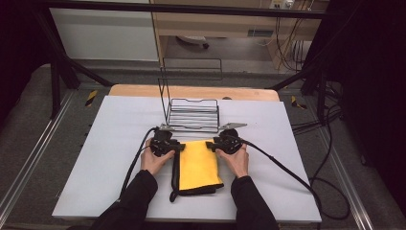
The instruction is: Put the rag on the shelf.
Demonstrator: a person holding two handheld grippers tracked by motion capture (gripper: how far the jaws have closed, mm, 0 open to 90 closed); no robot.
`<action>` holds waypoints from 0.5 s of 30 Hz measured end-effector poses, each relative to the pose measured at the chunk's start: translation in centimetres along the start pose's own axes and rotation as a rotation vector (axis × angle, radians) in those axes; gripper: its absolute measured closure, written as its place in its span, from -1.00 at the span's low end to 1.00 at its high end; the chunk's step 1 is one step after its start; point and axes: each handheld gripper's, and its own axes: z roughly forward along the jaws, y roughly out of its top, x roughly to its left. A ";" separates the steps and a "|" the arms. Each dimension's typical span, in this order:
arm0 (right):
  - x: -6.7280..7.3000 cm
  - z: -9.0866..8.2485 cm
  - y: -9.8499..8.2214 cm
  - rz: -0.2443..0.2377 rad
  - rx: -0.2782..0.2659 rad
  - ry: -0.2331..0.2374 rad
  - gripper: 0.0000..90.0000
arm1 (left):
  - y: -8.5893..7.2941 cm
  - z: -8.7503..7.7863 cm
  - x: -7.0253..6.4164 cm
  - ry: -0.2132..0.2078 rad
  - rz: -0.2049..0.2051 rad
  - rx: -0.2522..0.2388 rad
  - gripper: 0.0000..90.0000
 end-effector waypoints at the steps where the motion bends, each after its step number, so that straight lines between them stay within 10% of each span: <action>1: -0.1 0.2 -0.1 -0.002 0.010 -0.004 0.22 | 0.0 0.0 0.0 -0.013 -0.007 0.004 0.27; 15: -0.5 0.5 0.1 0.053 0.069 0.086 0.85 | 0.2 -0.3 -0.2 -0.054 -0.026 0.015 0.77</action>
